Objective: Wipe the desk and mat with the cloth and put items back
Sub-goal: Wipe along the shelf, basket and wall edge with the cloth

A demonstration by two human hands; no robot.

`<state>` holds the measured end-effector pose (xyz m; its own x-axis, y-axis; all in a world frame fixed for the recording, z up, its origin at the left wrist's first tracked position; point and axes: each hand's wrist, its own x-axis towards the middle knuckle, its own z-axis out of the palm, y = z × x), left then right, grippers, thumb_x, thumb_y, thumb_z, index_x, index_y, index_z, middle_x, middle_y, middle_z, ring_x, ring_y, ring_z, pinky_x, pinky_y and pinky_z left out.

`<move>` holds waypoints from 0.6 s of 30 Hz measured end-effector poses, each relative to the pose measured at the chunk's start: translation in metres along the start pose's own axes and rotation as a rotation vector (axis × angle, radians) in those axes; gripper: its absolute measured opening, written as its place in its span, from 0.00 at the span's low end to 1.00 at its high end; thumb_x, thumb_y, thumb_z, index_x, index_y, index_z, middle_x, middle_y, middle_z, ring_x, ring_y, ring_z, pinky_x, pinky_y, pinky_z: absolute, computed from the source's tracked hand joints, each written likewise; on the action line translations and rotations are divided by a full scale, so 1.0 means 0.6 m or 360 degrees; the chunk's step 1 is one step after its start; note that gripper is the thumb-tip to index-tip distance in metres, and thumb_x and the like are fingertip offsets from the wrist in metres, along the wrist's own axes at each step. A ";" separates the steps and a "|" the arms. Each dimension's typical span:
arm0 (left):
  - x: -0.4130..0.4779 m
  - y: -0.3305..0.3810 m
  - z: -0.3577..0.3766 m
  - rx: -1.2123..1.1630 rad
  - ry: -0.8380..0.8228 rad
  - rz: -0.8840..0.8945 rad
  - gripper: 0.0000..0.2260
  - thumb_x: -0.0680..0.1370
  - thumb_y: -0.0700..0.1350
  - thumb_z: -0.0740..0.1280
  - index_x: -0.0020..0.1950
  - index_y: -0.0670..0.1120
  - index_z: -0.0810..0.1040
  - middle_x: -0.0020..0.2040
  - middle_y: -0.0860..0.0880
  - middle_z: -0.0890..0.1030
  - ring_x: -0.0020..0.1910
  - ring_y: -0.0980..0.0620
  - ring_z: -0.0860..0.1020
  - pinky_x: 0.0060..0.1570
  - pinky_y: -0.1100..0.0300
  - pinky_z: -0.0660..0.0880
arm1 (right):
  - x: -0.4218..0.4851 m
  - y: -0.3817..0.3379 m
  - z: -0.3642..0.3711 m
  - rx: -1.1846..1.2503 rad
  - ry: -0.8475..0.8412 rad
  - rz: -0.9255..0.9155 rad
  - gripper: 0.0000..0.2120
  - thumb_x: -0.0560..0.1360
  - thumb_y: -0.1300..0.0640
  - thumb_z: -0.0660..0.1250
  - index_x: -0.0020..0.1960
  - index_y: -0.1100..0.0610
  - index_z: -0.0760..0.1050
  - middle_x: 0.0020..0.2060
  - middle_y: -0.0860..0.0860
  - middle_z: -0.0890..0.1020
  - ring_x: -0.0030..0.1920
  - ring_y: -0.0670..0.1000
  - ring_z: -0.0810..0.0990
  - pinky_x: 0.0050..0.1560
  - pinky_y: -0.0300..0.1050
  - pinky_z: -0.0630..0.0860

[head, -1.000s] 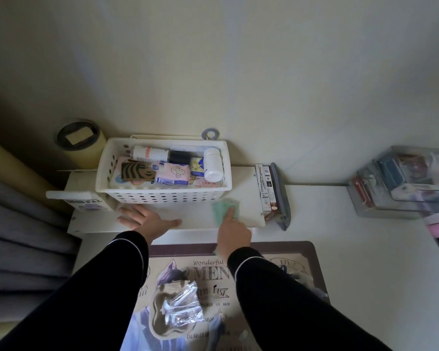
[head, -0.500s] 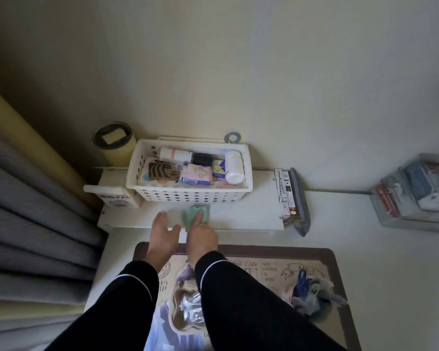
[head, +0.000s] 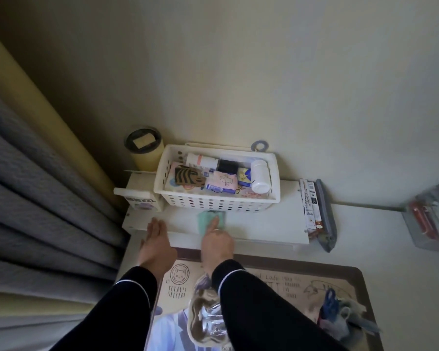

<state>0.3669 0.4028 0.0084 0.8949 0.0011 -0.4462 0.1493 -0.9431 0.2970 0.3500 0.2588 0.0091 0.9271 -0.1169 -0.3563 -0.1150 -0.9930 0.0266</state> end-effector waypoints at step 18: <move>-0.002 0.000 -0.065 -0.0316 -0.0335 0.0116 0.24 0.82 0.46 0.55 0.77 0.43 0.55 0.78 0.43 0.52 0.76 0.48 0.53 0.71 0.58 0.53 | -0.017 -0.036 -0.043 0.1262 -0.0091 -0.0228 0.22 0.78 0.64 0.58 0.70 0.49 0.65 0.50 0.56 0.81 0.44 0.57 0.82 0.45 0.51 0.78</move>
<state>0.3822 0.4160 0.0421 0.8026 -0.1528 -0.5767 0.1857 -0.8546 0.4849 0.3522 0.2808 0.0361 0.9347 0.0329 -0.3540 -0.2355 -0.6887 -0.6857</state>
